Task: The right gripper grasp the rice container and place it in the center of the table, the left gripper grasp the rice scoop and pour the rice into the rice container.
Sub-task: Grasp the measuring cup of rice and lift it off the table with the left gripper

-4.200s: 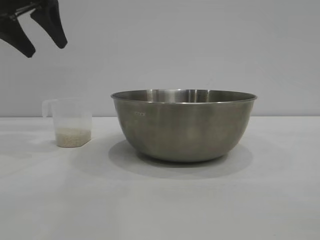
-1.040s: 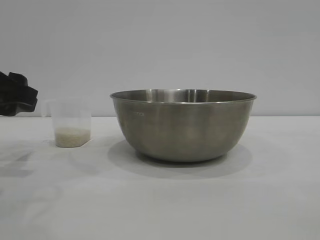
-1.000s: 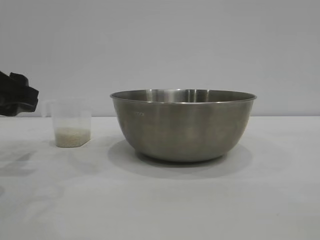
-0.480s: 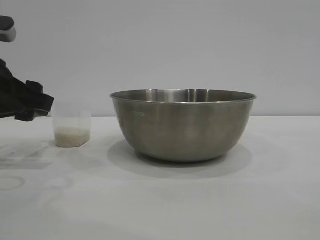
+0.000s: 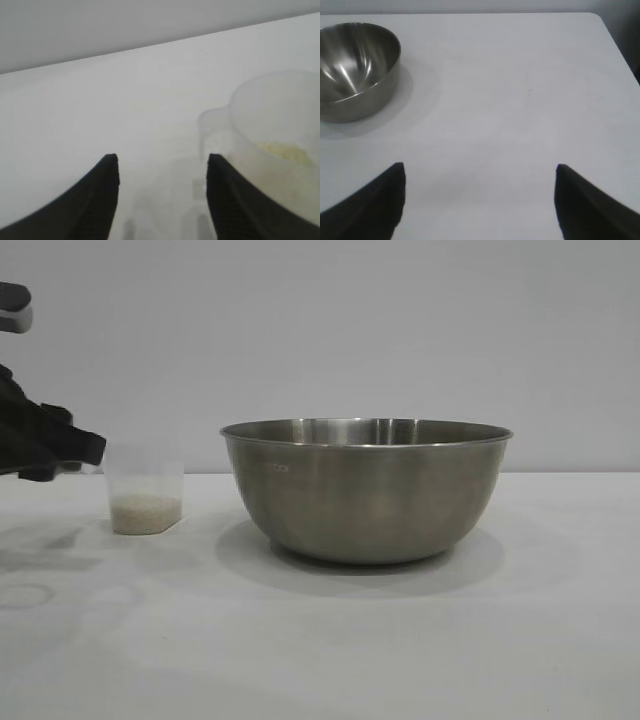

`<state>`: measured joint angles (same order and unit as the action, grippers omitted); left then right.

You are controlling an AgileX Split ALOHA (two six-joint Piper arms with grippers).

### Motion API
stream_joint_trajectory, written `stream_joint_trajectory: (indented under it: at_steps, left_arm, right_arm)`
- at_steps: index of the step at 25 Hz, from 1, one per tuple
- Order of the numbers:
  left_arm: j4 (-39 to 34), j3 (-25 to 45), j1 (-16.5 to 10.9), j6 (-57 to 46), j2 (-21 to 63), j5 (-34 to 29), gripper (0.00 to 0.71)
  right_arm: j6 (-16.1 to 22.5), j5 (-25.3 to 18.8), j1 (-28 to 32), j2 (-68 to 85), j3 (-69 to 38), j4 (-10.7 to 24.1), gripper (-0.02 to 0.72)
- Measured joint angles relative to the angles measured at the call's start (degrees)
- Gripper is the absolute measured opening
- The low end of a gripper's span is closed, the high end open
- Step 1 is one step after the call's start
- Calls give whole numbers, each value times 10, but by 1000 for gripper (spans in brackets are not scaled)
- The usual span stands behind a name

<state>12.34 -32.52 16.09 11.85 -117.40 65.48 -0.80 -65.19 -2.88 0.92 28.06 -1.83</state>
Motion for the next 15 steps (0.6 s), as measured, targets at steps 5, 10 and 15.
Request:
stream_joint_trajectory:
  at_steps: [5,10,15]
  left_arm:
    - [-7,0,0,0,0,0,270]
    - [-31,0,0,0,0,0,270]
    - [-33,0,0,0,0,0,270]
  right_arm:
    - [0,0,0,0,0,0,524]
    - [0,0,0,0,0,0,524]
    - [0,0,0,0,0,0,524]
